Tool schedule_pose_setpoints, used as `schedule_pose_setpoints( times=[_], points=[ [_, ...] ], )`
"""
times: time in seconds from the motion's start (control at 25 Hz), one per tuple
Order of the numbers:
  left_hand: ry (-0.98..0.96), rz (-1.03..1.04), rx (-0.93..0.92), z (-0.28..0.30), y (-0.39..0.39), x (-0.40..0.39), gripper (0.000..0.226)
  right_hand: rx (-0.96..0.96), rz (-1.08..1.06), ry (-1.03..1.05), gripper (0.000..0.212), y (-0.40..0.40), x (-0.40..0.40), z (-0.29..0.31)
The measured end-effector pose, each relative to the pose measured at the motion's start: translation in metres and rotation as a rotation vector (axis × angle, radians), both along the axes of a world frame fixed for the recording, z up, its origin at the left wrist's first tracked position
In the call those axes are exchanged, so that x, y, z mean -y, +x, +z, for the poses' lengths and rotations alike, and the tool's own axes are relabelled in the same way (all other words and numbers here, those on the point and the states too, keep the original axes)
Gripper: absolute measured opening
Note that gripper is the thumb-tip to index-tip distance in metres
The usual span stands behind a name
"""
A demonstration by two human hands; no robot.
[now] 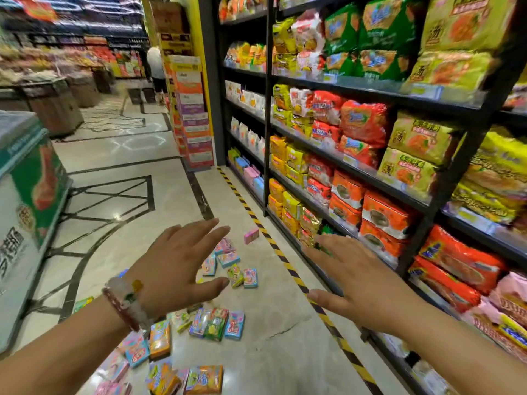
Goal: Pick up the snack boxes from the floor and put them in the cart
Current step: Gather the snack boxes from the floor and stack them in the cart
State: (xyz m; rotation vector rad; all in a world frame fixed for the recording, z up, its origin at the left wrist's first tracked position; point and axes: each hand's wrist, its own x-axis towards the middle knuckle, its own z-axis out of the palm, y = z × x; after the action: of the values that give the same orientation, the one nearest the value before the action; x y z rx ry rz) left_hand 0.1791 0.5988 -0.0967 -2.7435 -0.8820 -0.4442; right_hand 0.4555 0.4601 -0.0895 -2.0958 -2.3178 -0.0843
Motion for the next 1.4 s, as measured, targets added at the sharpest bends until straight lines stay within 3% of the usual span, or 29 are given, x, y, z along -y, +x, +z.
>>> schedule_pose_setpoints(
  times=[0.36,0.6,1.2,1.4],
  points=[
    [-0.027,-0.006,-0.006,-0.011,0.035,-0.147,0.076,-0.063,-0.057,0.012,0.078,0.035,-0.145,-0.001],
    [-0.081,0.062,0.002,-0.034,0.067,-0.222,0.076,-0.090,0.003,-0.018,0.104,0.081,-0.238,-0.022],
    [-0.221,0.306,0.032,-0.090,0.166,-0.412,0.074,-0.190,0.163,-0.159,0.089,0.177,-0.499,-0.089],
    [-0.279,0.320,0.012,-0.117,0.175,-0.512,0.075,-0.192,0.151,-0.153,0.101,0.178,-0.592,-0.113]
  ],
)
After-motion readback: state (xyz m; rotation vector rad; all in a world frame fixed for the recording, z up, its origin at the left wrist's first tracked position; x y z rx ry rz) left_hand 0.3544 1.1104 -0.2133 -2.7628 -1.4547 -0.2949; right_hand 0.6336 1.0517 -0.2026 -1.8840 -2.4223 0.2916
